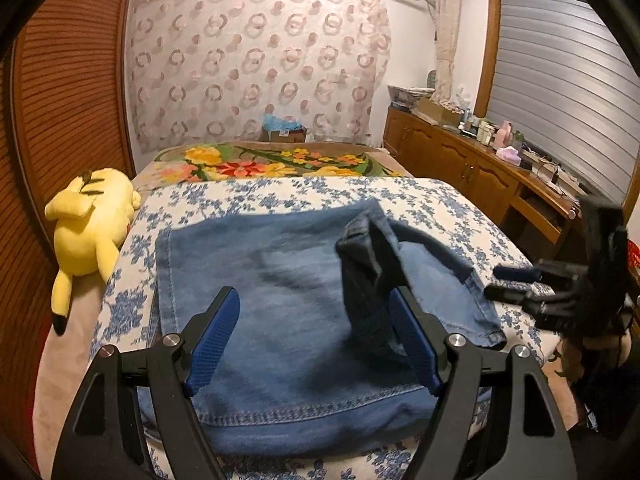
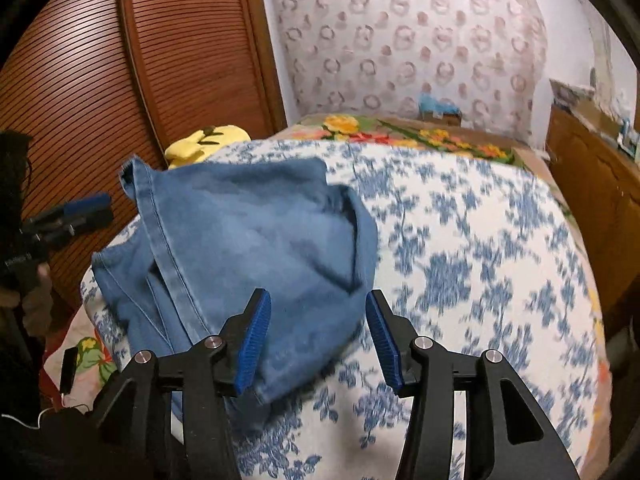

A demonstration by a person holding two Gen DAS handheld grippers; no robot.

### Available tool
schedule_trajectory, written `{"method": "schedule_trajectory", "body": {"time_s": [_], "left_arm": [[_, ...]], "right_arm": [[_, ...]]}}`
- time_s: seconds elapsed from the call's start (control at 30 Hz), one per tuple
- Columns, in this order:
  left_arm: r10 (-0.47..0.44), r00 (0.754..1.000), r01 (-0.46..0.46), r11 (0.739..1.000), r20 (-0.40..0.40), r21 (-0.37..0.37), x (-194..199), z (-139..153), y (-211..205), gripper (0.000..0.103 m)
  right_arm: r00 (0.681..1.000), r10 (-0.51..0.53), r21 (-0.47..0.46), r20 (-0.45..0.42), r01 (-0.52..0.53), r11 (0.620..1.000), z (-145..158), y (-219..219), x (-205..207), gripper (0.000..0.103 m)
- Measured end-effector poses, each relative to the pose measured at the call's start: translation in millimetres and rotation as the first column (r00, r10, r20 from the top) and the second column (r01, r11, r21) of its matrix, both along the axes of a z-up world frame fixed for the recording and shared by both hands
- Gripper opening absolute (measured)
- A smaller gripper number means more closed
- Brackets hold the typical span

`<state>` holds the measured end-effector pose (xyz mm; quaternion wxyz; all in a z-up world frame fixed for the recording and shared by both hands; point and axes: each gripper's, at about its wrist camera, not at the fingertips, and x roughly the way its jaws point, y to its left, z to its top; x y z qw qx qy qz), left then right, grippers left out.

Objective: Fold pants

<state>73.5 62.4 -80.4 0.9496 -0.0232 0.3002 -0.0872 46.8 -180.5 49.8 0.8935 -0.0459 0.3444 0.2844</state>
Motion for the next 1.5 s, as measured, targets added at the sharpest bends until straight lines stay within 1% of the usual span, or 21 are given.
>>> {"method": "schedule_trajectory", "body": {"time_s": [0.13, 0.3, 0.57, 0.8, 0.87, 0.9, 0.93, 0.97, 1.0, 1.03, 1.07, 1.13, 1.2, 1.27, 1.33, 1.5], "left_arm": [[-0.018, 1.000, 0.018, 1.000, 0.022, 0.011, 5.2, 9.1, -8.1, 0.078], [-0.035, 0.999, 0.035, 0.999, 0.029, 0.029, 15.7, 13.4, -16.9, 0.078], [-0.038, 0.999, 0.038, 0.998, -0.001, 0.043, 34.9, 4.5, -23.7, 0.078], [-0.036, 0.999, 0.036, 0.999, -0.008, 0.038, 37.6, 1.9, -23.5, 0.078], [-0.048, 0.999, 0.048, 0.998, -0.005, 0.031, 37.5, 1.5, -23.6, 0.077], [-0.056, 0.998, 0.057, 0.998, -0.005, 0.027, 38.1, 1.4, -24.5, 0.069], [-0.065, 0.998, 0.065, 0.998, -0.009, 0.026, 39.1, 1.0, -25.7, 0.061], [-0.069, 0.998, 0.069, 0.997, -0.016, 0.028, 40.8, -0.2, -27.1, 0.059], [-0.072, 0.997, 0.072, 0.997, -0.017, 0.029, 41.8, -1.2, -28.3, 0.052], [-0.077, 0.997, 0.078, 0.997, -0.023, 0.030, 43.5, -2.8, -29.5, 0.043], [-0.080, 0.996, 0.081, 0.996, -0.029, 0.030, 44.8, -3.9, -30.4, 0.038], [-0.095, 0.995, 0.096, 0.995, -0.038, 0.031, 45.7, -6.9, -33.1, 0.019], [-0.109, 0.993, 0.110, 0.993, -0.039, 0.041, 43.5, -7.0, -36.2, 0.016], [-0.121, 0.992, 0.122, 0.991, -0.025, 0.055, 37.9, -2.6, -41.1, 0.015], [-0.130, 0.991, 0.131, 0.990, -0.007, 0.052, 33.0, 4.8, -42.4, 0.014], [-0.146, 0.987, 0.142, 0.988, 0.068, 0.055, 15.9, 33.6, -45.5, 0.013]], "right_arm": [[0.999, 0.001, 0.018, -0.038, 0.000, 1.000, -6.1, 3.6, 0.3, 0.052], [0.998, 0.002, 0.034, -0.066, 0.000, 0.999, -9.8, 6.4, 1.3, 0.052], [0.993, 0.010, 0.077, -0.113, -0.001, 0.997, -28.3, 2.3, 4.6, 0.052], [0.992, 0.027, 0.092, -0.122, -0.016, 0.996, -34.2, 2.5, 8.4, 0.052], [0.992, 0.032, 0.088, -0.120, -0.022, 0.996, -34.6, 4.4, 7.8, 0.051], [0.993, 0.036, 0.082, -0.112, -0.027, 0.996, -34.3, 5.1, 6.9, 0.051], [0.994, 0.037, 0.076, -0.104, -0.029, 0.997, -33.3, 6.5, 5.4, 0.048], [0.994, 0.044, 0.074, -0.099, -0.037, 0.997, -32.8, 7.1, 4.7, 0.040], [0.994, 0.047, 0.073, -0.094, -0.040, 0.997, -31.5, 7.6, 3.6, 0.032], [0.995, 0.048, 0.071, -0.084, -0.042, 0.997, -30.3, 7.0, 3.1, 0.027], [0.996, 0.048, 0.066, -0.074, -0.043, 0.997, -28.6, 6.7, 2.1, 0.015], [0.998, 0.047, 0.057, -0.048, -0.044, 0.997, -23.2, 5.3, 0.5, 0.013], [0.999, 0.047, 0.049, -0.016, -0.046, 0.998, -16.0, 3.4, -1.5, 0.008], [0.999, 0.046, 0.050, 0.015, -0.047, 0.998, -8.1, 0.4, -3.4, 0.006], [0.998, 0.040, 0.050, 0.051, -0.043, 0.998, 2.8, -2.9, -4.9, 0.005], [0.990, 0.028, 0.063, 0.135, -0.037, 0.997, 35.6, -12.6, -6.4, 0.004]]}}
